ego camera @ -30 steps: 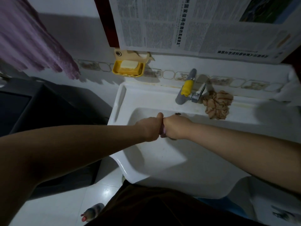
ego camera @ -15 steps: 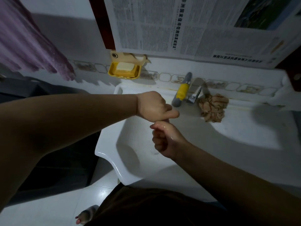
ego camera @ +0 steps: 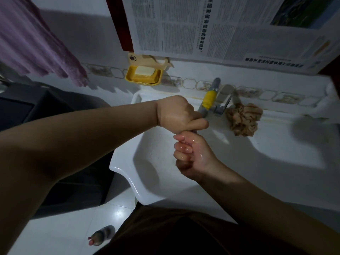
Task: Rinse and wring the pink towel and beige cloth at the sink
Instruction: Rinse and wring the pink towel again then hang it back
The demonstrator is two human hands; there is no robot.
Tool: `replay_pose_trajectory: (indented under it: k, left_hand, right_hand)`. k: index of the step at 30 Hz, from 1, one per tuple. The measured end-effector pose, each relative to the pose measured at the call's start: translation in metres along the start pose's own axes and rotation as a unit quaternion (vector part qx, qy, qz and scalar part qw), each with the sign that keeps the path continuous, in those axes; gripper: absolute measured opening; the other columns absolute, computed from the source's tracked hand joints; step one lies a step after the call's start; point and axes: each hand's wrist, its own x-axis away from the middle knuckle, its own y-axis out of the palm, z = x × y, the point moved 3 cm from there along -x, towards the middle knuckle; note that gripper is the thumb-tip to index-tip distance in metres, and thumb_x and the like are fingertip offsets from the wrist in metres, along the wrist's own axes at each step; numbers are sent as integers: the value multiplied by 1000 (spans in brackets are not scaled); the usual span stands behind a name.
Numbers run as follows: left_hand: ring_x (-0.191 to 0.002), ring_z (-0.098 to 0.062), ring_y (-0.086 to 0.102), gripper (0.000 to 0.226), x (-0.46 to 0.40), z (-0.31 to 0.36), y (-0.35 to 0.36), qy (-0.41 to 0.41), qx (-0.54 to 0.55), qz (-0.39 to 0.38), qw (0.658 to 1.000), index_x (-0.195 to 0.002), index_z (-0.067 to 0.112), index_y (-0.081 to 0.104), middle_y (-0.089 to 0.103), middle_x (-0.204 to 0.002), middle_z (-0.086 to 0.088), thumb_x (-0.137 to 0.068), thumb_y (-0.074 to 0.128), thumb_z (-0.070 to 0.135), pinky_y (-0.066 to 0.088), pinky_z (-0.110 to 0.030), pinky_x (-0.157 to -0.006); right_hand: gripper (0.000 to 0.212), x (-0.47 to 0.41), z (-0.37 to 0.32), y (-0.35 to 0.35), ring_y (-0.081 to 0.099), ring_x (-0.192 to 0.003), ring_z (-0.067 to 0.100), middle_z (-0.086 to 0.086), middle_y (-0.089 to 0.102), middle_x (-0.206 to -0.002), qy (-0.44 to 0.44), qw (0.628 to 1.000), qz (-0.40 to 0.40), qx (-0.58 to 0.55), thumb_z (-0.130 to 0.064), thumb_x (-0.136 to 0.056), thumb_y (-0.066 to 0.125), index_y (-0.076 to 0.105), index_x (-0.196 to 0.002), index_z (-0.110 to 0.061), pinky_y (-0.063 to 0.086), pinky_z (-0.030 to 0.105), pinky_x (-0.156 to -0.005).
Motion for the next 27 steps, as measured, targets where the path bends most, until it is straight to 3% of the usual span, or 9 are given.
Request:
replay_pose_trajectory:
  k: [7,10,11,13,15,19,21,24,27]
  left_hand:
    - [-39,-21,49,18,-1,1,-3,-19,0,-42,999,-97,9,43,54,-59,-4,-93,51,25,36,-23,-35]
    - [-45,-23,52,22,6,4,2,-61,6,-65,996,-99,9,46,57,-66,-6,-94,49,31,37,-24,-36]
    - [-50,-24,53,25,9,6,5,-95,10,-81,992,-100,9,48,58,-71,-9,-94,49,32,37,-25,-37]
    - [-68,-27,56,26,17,11,13,-206,15,-114,972,-102,6,56,58,-90,-15,-87,57,26,36,-27,-40]
    - [-88,-32,54,31,25,16,21,-342,12,-150,928,-105,6,58,54,-106,-17,-82,63,26,40,-33,-48]
    - [-90,-21,52,65,44,20,29,-514,173,-226,809,-113,18,51,55,-105,-3,-65,79,50,44,-32,-68]
    - [-85,-19,57,63,56,23,23,-572,324,-209,724,-110,20,51,61,-101,1,-64,82,50,46,-32,-68]
    - [-93,-23,64,42,76,34,11,-597,529,-124,591,-112,19,56,66,-104,-4,-79,75,39,54,-35,-76]
    - [-100,-25,65,29,91,37,-3,-578,603,-59,547,-117,16,61,67,-111,-9,-93,59,32,55,-35,-86]
  right_hand:
    - [32,4,-1,-5,17,-28,6,-6,24,-39,30,998,-36,28,-13,-86,45,35,-56,-22,10,14,-31]
    - [27,-3,-9,-19,22,-34,5,-8,31,-46,-2,989,-16,148,-21,-88,56,44,-64,-24,15,15,-32]
    - [20,-5,-19,-25,30,-38,5,-7,38,-51,-56,960,9,274,-27,-88,60,51,-70,-24,21,17,-35]
    - [22,-10,-39,-36,53,-60,9,-4,57,-74,-165,830,78,528,-39,-85,64,57,-92,-20,40,24,-55]
    - [40,-17,-54,-45,57,-90,8,-3,58,-103,-215,765,91,600,-41,-84,65,49,-111,-16,42,26,-76]
    - [39,-24,-63,-48,51,-87,-2,-11,48,-98,-324,715,70,615,-17,-77,74,56,-112,-16,42,10,-75]
    - [40,-26,-62,-47,47,-91,3,-6,43,-103,-354,698,85,616,-10,-73,73,60,-109,-16,33,-3,-77]
    - [37,-25,-56,-41,50,-92,11,1,45,-106,-390,713,69,578,-2,-71,69,56,-97,-25,33,-3,-75]
    - [36,-24,-48,-29,53,-81,10,-9,52,-93,-373,732,38,569,-16,-75,70,45,-89,-38,43,10,-65]
